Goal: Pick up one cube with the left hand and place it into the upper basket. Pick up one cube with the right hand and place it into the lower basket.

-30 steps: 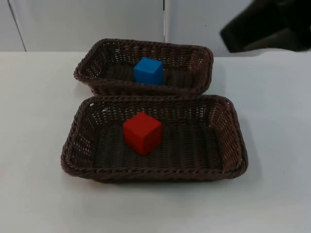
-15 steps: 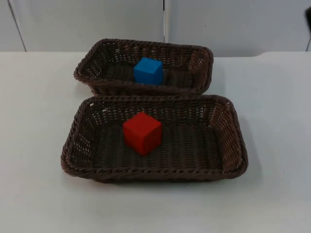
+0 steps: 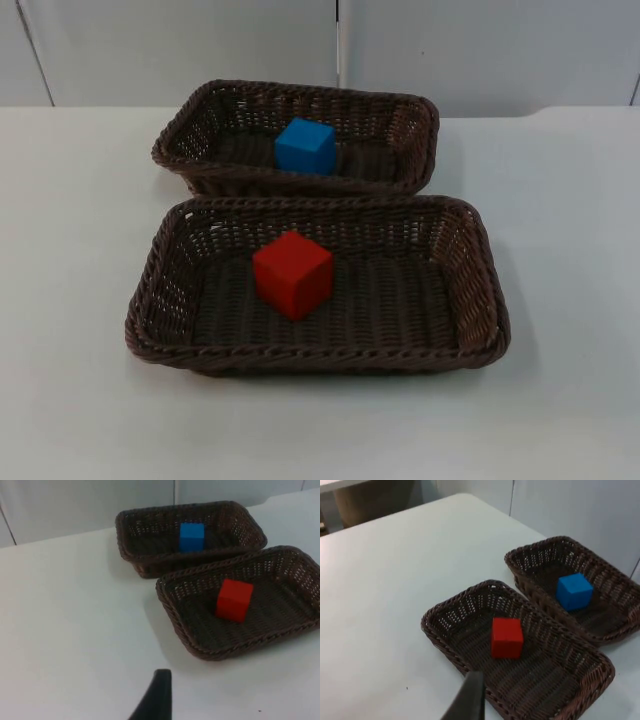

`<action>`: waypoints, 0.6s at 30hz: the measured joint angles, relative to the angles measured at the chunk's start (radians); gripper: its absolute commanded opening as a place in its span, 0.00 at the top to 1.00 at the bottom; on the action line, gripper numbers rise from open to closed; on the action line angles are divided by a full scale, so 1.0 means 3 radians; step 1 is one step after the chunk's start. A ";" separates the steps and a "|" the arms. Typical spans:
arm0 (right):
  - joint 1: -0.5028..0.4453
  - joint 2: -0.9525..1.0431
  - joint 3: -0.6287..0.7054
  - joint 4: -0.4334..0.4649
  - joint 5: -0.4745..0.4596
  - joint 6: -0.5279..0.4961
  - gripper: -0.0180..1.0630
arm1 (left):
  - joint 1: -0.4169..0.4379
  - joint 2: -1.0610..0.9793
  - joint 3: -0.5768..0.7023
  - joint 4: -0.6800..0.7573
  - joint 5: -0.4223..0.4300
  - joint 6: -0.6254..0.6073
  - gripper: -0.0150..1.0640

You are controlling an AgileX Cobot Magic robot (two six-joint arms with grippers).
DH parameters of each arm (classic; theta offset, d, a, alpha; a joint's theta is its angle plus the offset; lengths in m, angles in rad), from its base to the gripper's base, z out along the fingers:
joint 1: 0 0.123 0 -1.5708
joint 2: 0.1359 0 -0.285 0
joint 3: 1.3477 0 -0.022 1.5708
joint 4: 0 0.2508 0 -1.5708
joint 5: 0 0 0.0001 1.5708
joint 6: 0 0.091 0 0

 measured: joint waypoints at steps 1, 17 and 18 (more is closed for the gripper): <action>0.0000 -0.0052 0.0000 0.0000 0.0035 0.0003 0.20 | 0.0000 0.0000 0.0000 0.0000 0.0015 0.0000 0.20; 0.0011 -0.0985 0.0025 -0.0648 0.0771 0.0671 0.20 | 0.0000 0.0000 0.0087 0.0065 0.0173 -0.0014 0.20; 0.0011 -0.1048 0.0025 -0.0659 0.0829 0.0684 0.20 | 0.0000 0.0000 0.0087 0.0065 0.0173 -0.0014 0.20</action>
